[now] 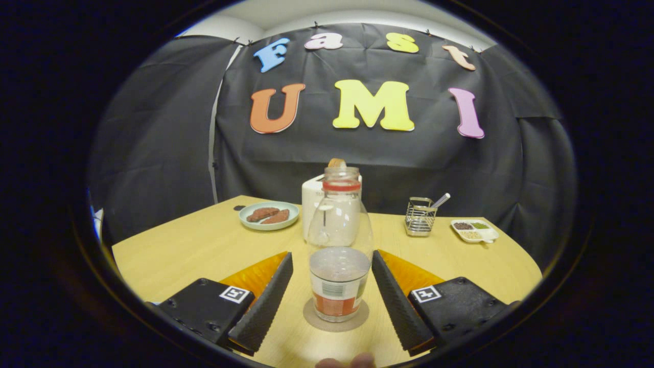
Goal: Take the bottle from table, then pour the juice into the cup, finally place the bottle on the coaster
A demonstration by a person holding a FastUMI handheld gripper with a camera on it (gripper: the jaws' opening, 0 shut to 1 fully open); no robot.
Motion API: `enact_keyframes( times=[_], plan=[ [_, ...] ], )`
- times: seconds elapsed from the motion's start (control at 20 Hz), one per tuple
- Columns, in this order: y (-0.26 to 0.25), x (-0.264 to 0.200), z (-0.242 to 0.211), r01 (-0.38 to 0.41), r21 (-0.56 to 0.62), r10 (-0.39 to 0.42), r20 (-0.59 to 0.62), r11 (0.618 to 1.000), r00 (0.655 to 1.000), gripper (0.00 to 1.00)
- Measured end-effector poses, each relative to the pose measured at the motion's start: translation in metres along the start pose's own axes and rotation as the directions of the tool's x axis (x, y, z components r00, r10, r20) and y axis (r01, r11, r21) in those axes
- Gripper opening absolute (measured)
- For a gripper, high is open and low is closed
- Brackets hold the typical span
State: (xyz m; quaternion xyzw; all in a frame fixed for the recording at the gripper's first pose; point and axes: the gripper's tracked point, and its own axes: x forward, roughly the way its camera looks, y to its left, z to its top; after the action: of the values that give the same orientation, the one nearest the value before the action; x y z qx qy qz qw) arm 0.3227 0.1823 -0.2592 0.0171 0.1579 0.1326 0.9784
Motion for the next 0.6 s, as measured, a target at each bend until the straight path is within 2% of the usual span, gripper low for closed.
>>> enact_keyframes(
  times=[0.3,0.6],
  plan=[
    [-0.003,-0.043,0.042,0.035,0.002,-0.035,0.046,0.999,0.998,1.0],
    [0.005,-0.126,0.094,0.04,-0.012,-0.039,0.121,0.999,0.992,0.99]
  ],
)
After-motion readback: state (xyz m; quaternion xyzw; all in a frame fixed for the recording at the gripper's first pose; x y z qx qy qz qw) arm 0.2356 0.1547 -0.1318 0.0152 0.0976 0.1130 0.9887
